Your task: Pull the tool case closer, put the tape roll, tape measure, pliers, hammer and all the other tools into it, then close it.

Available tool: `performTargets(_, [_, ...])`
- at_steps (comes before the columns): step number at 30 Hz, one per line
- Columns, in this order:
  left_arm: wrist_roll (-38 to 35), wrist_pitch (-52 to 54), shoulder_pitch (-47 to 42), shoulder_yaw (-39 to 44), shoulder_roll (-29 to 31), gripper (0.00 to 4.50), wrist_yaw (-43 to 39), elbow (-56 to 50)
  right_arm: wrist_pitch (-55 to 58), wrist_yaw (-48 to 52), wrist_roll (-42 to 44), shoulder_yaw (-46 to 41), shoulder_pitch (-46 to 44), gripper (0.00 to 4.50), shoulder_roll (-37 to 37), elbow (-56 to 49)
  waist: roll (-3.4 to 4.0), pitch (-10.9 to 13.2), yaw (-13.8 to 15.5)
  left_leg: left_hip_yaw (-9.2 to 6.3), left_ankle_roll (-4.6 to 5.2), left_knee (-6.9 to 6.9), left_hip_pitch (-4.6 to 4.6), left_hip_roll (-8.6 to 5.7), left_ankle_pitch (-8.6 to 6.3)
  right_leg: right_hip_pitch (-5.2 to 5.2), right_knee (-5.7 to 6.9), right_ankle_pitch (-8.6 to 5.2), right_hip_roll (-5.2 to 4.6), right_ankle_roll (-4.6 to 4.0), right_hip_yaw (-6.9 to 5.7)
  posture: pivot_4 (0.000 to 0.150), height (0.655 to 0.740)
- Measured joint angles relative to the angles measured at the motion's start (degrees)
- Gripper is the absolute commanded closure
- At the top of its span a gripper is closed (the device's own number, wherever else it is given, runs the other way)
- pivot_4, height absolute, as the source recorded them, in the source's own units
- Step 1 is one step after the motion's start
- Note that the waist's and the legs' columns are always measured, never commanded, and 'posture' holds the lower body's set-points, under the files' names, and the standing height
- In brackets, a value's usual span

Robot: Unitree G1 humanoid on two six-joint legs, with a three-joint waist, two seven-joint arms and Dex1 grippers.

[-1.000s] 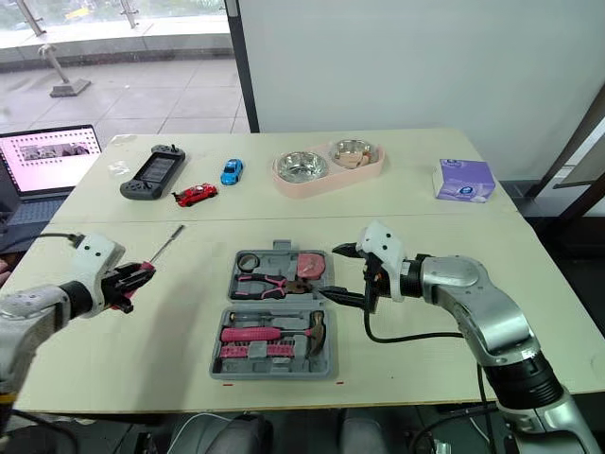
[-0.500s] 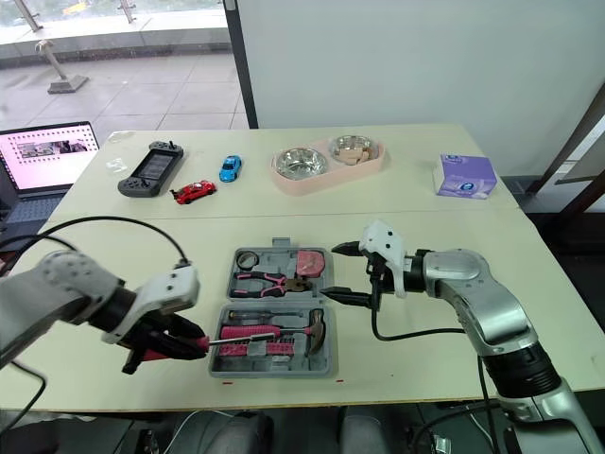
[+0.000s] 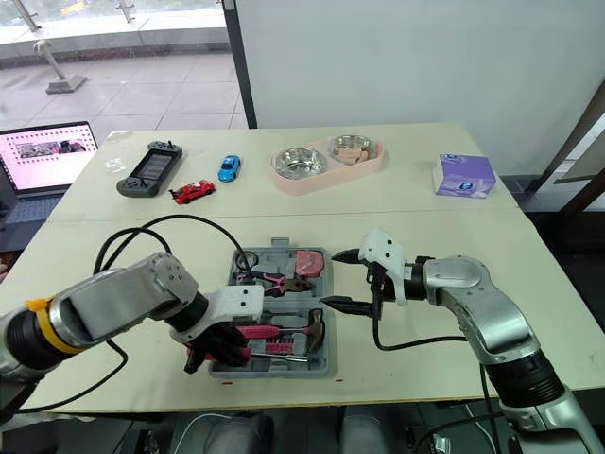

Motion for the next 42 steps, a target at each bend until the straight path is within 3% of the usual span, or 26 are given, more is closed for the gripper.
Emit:
performTargets(19, [1.51, -1.09, 5.69, -0.05, -5.53, 3.91, 6.53, 0.34, 0.90, 0.31, -1.08, 0.20, 0.66, 0.00, -0.29, -0.49, -0.01, 0.01, -0.01, 0.00, 0.00, 0.05, 0.01, 0.00, 0.00, 0.00, 0.06, 0.00, 0.00, 0.00, 0.01, 0.150, 0.7239])
performTargets(42, [3.89, -6.50, 6.60, -0.17, -5.50, 3.91, 4.26, 1.64, 1.33, 1.15, -1.09, 0.26, 0.68, 0.00, -0.29, -0.50, -0.01, 0.00, 0.03, 0.00, 0.00, 0.08, 0.01, 0.00, 0.00, 0.00, 0.09, 0.00, -0.01, 0.00, 0.01, 0.150, 0.7239])
